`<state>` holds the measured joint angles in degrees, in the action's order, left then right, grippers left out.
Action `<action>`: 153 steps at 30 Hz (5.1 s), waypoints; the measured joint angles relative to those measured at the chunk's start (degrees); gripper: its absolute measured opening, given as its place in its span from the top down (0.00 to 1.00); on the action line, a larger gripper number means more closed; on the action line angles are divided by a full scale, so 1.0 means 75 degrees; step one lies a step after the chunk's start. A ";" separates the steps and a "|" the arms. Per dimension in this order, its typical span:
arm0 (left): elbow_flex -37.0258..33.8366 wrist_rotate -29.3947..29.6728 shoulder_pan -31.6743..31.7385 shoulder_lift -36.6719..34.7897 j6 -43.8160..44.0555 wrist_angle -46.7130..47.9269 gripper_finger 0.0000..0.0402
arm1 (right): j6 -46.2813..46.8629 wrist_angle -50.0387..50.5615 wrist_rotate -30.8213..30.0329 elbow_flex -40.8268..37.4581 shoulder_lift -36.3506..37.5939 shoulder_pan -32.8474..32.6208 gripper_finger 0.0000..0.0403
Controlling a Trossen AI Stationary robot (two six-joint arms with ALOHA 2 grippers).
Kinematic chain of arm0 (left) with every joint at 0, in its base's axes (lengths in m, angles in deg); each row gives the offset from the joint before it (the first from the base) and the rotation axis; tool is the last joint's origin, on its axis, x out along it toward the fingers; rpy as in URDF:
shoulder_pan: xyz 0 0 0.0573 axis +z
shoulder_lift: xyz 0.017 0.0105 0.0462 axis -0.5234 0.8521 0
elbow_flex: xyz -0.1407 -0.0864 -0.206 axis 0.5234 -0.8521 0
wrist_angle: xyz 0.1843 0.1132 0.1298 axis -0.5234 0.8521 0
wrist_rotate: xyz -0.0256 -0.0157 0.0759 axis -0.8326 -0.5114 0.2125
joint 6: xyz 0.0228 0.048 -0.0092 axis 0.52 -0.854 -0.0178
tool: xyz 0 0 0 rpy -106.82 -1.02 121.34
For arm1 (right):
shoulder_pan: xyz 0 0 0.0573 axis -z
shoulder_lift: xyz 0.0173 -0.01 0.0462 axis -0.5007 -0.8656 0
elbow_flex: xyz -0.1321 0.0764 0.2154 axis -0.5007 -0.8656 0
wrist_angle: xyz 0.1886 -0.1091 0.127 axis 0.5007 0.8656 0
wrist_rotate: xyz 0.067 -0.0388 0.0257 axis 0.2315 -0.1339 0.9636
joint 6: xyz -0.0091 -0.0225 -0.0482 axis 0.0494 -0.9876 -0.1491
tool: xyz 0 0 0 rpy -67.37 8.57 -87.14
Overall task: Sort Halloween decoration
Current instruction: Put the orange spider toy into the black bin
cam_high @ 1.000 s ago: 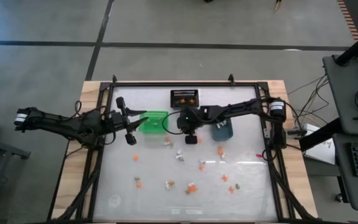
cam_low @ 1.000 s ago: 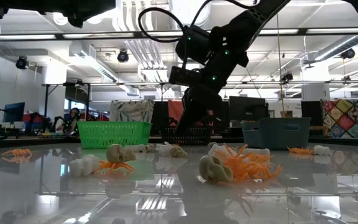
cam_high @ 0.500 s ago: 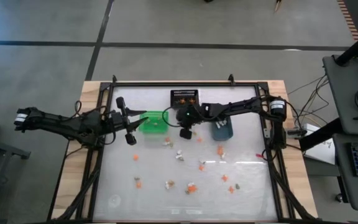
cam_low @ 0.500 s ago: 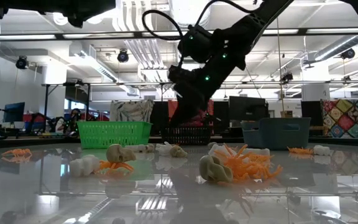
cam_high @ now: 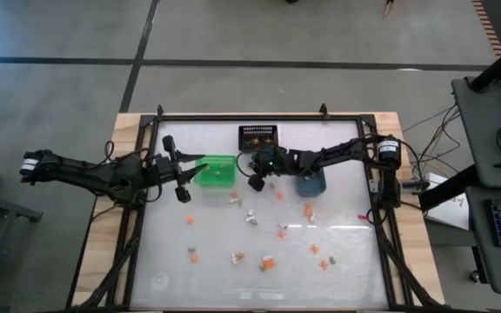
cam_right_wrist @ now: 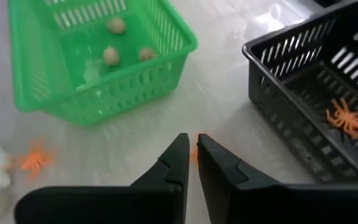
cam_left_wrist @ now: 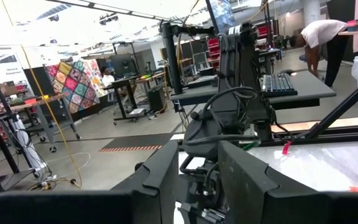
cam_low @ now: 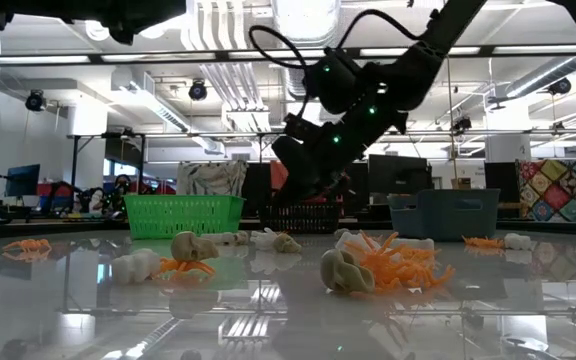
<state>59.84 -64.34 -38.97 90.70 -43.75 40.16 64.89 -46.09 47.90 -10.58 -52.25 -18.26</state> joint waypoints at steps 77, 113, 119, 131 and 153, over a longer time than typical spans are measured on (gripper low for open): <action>0.4003 -0.2605 0.1226 0.6972 0.0429 0.3335 0.81 | -0.0277 0.2053 -0.0332 -0.2116 0.5813 -0.1246 0.98; 0.4473 -0.2580 0.2258 0.9542 0.0451 0.2358 0.52 | 0.0340 0.0182 -0.0319 -0.4698 0.7409 -0.1988 0.98; 0.4473 -0.2565 0.2316 0.9573 0.0450 0.2339 0.52 | 0.0336 0.0182 -0.0319 -0.4701 0.7391 -0.1988 0.98; 0.4389 -0.2637 0.2493 0.9569 0.0657 0.2365 0.52 | 0.0349 0.0176 -0.0319 -0.4701 0.7391 -0.1988 0.98; 0.4278 -0.2818 0.2495 0.9568 0.0682 0.2208 0.74 | 0.0403 0.0150 -0.0319 -0.4696 0.7391 -0.1988 0.98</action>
<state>91.93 -85.47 -20.25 162.45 -38.63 56.72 67.91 -44.96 45.50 -45.80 3.18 -33.16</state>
